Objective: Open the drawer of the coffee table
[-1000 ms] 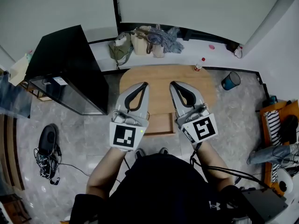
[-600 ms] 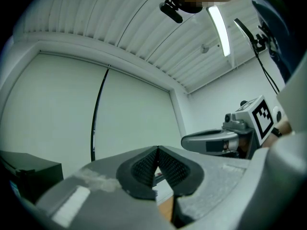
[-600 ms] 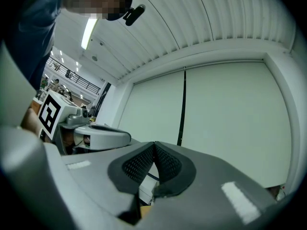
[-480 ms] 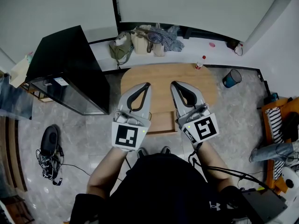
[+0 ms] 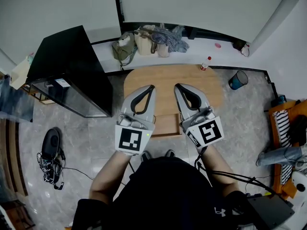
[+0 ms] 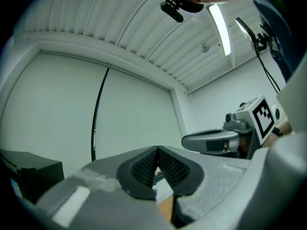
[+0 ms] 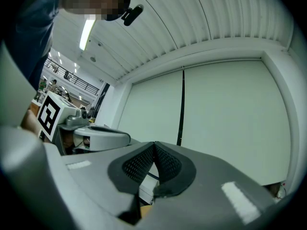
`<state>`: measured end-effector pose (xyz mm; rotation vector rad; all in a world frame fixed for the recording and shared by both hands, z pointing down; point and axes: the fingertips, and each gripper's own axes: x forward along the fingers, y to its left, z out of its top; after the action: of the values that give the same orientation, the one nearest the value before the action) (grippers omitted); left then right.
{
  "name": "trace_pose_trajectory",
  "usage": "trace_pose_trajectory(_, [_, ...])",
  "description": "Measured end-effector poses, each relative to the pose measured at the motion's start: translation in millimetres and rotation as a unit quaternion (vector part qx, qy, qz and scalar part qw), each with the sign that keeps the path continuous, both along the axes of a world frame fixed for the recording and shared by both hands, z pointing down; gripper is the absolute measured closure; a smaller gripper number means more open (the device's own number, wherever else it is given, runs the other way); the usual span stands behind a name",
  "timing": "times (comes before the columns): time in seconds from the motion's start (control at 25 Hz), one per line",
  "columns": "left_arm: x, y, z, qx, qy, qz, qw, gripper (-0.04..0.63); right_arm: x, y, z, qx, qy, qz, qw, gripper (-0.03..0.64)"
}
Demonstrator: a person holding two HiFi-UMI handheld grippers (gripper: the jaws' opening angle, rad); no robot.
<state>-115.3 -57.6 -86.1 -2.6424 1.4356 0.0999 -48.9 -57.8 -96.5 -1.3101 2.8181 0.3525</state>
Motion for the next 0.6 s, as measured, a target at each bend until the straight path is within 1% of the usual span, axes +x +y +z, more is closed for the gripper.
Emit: trace_pose_trajectory(0.6, [-2.6, 3.5, -1.4, 0.002, -0.004, -0.001, 1.0, 0.594, -2.0, 3.7, 1.7, -0.002, -0.002, 0.001, 1.0, 0.618])
